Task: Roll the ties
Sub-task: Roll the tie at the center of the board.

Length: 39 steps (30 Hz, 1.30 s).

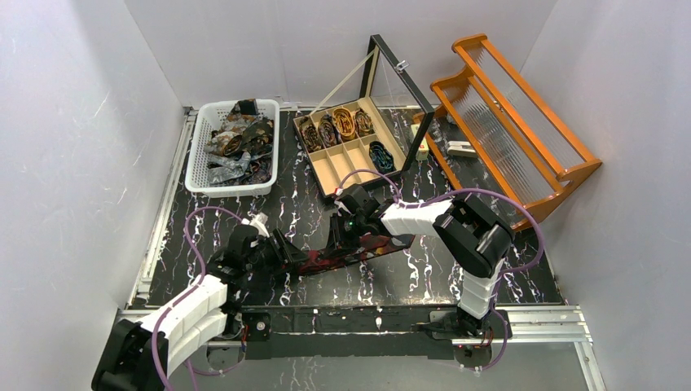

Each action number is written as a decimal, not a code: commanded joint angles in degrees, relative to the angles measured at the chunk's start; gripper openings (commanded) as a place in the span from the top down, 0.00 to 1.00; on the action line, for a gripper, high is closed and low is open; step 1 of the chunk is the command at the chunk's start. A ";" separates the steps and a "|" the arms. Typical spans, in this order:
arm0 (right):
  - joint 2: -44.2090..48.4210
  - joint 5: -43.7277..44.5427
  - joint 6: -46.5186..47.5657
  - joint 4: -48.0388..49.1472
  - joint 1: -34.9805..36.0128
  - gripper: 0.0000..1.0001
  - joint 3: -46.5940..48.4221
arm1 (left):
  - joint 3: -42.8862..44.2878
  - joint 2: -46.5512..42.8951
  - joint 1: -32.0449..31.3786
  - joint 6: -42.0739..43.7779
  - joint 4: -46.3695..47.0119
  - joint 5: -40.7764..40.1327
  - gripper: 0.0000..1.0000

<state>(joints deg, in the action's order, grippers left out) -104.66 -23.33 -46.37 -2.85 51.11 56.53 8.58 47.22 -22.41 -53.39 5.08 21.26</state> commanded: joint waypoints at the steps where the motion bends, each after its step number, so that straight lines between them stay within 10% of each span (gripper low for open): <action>1: -2.25 1.85 1.11 -2.77 0.19 0.76 0.49 | -0.71 1.47 -2.13 -0.56 2.45 -2.14 0.48; 17: -1.66 0.18 1.79 -2.17 0.10 0.73 0.58 | 2.67 3.52 -10.54 -1.56 3.07 -11.59 0.66; 39: 8.66 11.80 10.42 -9.55 0.07 0.50 2.25 | 16.03 3.36 -13.28 0.40 -21.96 -22.28 0.73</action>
<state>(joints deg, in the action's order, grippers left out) -95.74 -16.12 -38.41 -7.20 51.07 56.99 19.75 49.45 -34.83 -55.07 -7.25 4.49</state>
